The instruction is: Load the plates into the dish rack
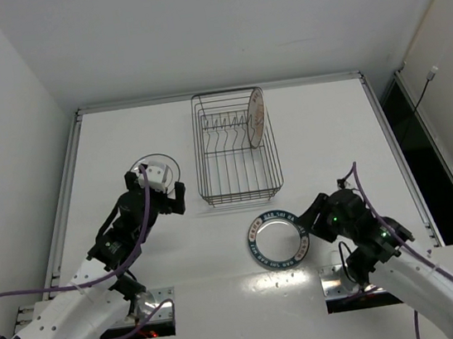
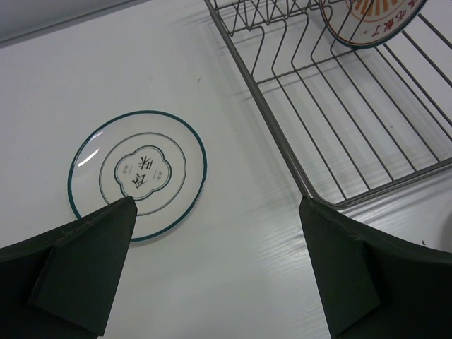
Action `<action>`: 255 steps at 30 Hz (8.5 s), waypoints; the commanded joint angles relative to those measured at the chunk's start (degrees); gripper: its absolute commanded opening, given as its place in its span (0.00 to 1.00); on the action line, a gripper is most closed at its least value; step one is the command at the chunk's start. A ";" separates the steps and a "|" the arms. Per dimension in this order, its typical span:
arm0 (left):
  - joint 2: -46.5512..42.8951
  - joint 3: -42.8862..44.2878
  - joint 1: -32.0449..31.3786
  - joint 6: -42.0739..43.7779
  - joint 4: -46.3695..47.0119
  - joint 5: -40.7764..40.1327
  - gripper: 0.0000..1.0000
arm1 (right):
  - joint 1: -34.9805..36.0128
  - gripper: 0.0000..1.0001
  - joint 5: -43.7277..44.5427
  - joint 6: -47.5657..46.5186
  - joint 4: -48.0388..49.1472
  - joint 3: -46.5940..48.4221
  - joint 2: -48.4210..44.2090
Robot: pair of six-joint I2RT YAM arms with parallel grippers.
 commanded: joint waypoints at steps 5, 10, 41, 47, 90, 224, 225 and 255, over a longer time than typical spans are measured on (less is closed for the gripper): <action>-0.22 0.91 -0.47 -0.26 2.21 -0.51 1.00 | -0.24 0.47 7.40 -0.59 -9.27 3.88 3.97; -0.75 0.91 -0.47 -0.78 2.21 -0.51 1.00 | -0.24 0.47 6.88 6.36 -11.48 -0.60 -3.76; -0.75 0.91 -0.47 -0.78 2.21 -1.04 1.00 | 1.87 0.00 -4.11 12.27 6.98 -15.47 2.91; -0.75 0.91 -0.47 -0.78 2.21 -1.04 1.00 | 5.21 0.00 -3.41 4.36 -0.84 -6.60 1.59; -1.28 0.91 -0.47 -0.78 2.21 -3.23 1.00 | 8.02 0.00 61.81 -54.19 12.86 88.95 86.74; 66.74 47.65 0.68 -38.84 30.00 10.74 0.00 | 31.05 0.35 23.93 -8.30 -10.42 10.28 10.20; 67.27 48.45 0.67 -38.32 29.12 10.74 0.00 | 31.05 0.35 23.93 -8.31 -11.04 11.25 10.20; 22.48 21.41 -0.38 -7.65 10.04 2.67 1.00 | 31.05 0.78 34.99 -19.73 -27.66 46.42 21.63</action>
